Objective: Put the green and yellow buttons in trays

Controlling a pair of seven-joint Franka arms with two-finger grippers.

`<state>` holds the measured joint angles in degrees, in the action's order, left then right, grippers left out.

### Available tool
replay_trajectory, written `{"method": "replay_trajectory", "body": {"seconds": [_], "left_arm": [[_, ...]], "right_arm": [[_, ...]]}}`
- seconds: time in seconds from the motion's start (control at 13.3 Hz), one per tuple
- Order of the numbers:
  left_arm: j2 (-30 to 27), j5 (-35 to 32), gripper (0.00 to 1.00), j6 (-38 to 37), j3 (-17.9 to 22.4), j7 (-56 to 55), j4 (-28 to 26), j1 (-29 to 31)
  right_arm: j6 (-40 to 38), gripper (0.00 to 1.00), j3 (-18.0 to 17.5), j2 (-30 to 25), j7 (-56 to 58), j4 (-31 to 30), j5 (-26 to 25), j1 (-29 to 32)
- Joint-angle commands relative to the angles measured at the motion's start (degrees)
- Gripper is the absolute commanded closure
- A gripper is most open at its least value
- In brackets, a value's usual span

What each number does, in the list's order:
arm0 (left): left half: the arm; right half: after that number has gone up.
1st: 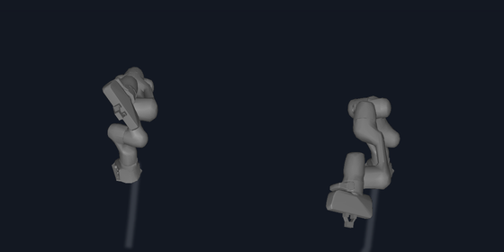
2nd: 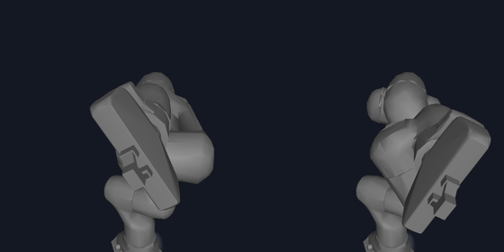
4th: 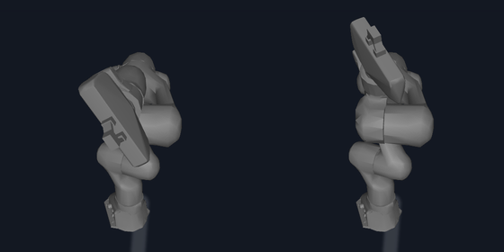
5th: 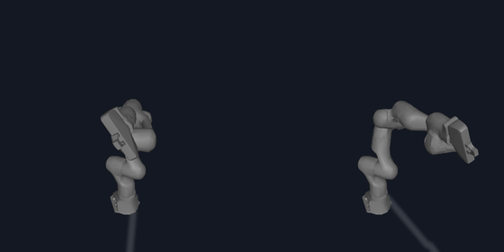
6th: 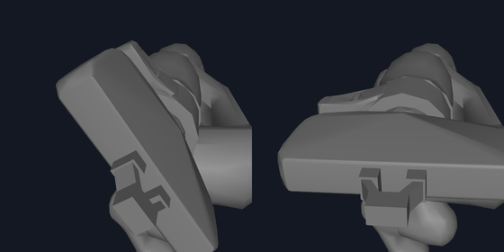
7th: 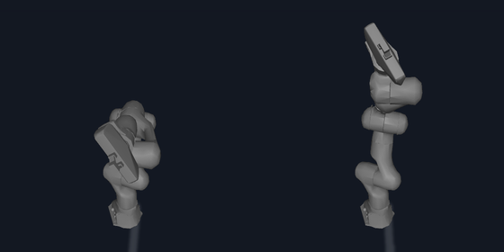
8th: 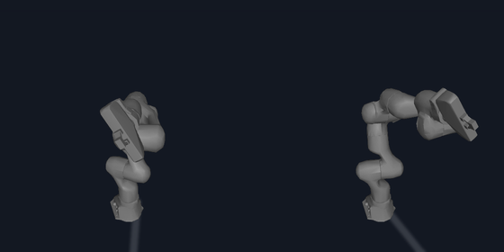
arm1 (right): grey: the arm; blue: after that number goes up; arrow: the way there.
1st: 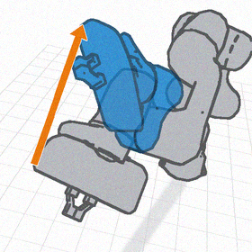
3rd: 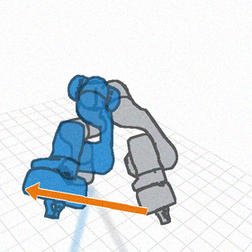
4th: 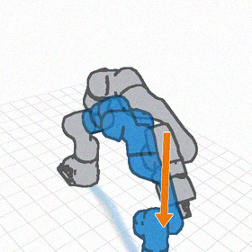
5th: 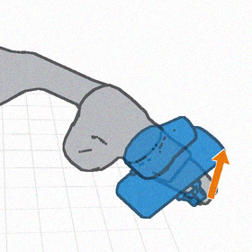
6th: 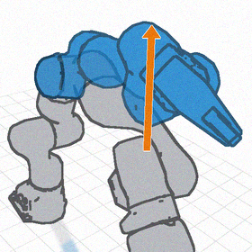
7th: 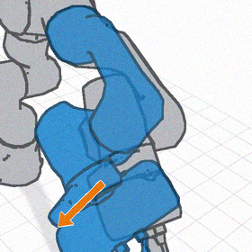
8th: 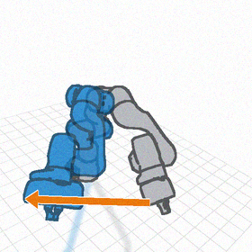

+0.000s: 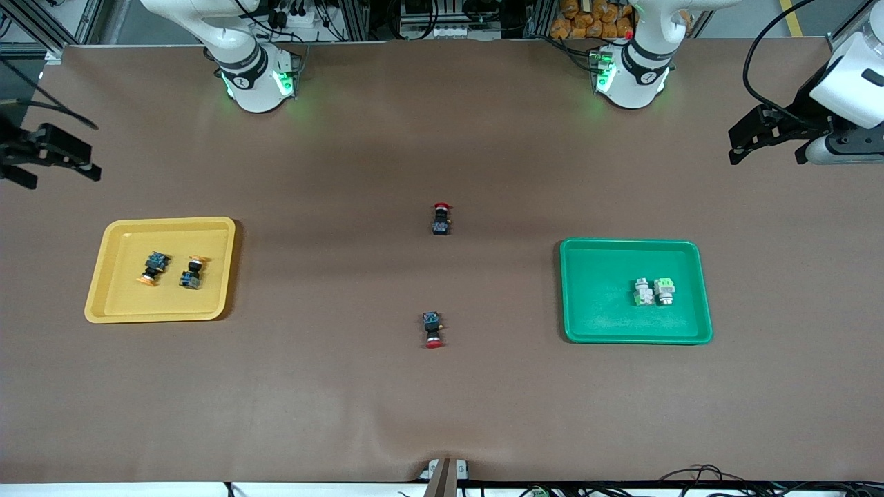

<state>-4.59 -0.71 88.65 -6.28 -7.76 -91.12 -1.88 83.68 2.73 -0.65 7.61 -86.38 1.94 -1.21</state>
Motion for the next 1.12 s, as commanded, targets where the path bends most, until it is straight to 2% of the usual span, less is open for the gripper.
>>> {"method": "replay_trajectory", "body": {"seconds": [0.0, 0.45, 0.67, 1.05], "left_arm": [[-1.7, 0.8, 0.0, 0.8, -0.2, 1.0, -0.8, 0.2], [-0.3, 0.5, 0.0, 0.4, 0.0, 0.9, 2.3, 0.6], [-0.1, 0.5, 0.0, 0.3, 0.0, 0.9, 2.4, 0.6], [0.0, 0.7, 0.0, 0.3, -0.1, 1.0, 2.5, 0.6]], "right_arm": [[2.3, 0.0, -2.5, -4.7, -0.8, -6.3, -4.3, -0.6], [2.5, 0.0, -2.3, -3.0, -0.1, -3.1, -3.4, 0.1], [2.7, 0.0, -2.1, -3.0, -0.1, -2.9, -0.7, 0.0], [3.7, 0.0, -2.2, -3.0, -0.1, -2.9, -0.6, 0.0]]}}
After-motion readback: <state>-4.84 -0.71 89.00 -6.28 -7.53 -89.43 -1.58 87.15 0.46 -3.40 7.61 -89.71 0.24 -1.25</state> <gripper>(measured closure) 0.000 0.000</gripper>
